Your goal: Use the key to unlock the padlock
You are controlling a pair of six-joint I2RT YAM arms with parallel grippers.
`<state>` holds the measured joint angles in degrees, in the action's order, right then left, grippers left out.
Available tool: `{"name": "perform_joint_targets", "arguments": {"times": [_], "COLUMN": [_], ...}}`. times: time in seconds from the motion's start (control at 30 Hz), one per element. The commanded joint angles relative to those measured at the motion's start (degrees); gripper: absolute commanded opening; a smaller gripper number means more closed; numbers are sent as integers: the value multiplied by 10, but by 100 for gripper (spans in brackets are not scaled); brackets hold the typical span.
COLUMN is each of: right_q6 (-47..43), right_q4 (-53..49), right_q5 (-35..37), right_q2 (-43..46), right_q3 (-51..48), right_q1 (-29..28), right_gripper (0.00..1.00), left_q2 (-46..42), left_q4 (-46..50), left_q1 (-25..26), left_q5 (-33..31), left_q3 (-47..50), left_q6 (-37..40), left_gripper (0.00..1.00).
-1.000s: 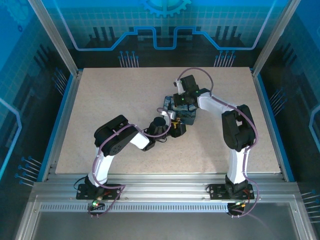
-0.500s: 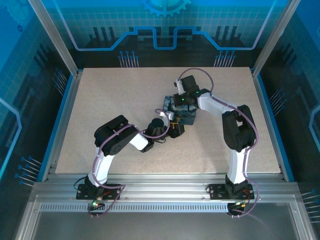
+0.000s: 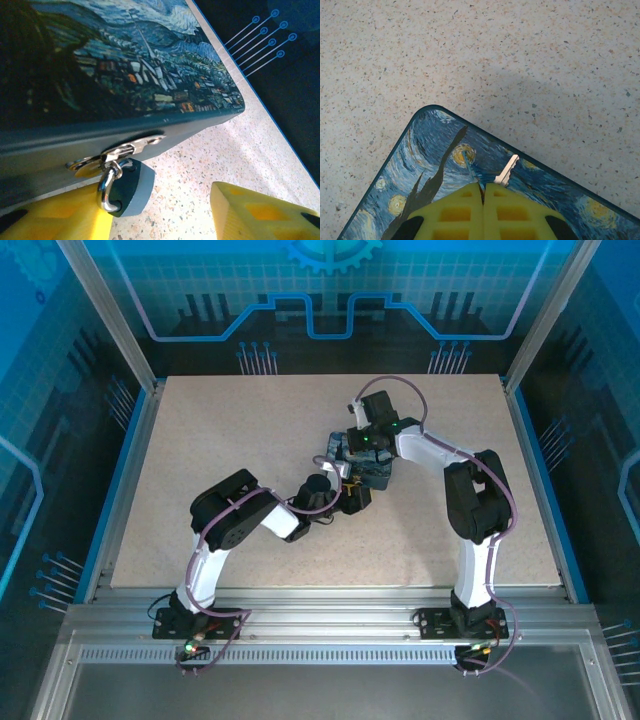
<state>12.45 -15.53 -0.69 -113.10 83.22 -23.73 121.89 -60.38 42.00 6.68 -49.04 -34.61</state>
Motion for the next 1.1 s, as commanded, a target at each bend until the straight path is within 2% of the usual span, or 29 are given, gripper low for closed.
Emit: {"name": "perform_joint_targets", "arguments": {"times": [0.0, 0.33, 0.9, 1.07], "right_q6": [6, 6, 8, 11], "right_q4": [-50, -50, -42, -38], "right_q5": [-5, -4, -6, -7], "right_q2": [-8, -6, 1, 3], "right_q3": [-21, -24, -36, -40], "right_q1": [-8, -8, -7, -7], "right_gripper": [0, 0, 0, 0], "left_q2": [14, 30, 19, 9], "left_q4": [2, -42, 0, 10], "left_q1": [0, 0, -7, -15], "left_q5": [-5, 1, -5, 0], "left_q3": [-14, -17, 3, 14], "left_q6": [-5, -17, -15, -8], "left_gripper": [52, 58, 34, 23]}}
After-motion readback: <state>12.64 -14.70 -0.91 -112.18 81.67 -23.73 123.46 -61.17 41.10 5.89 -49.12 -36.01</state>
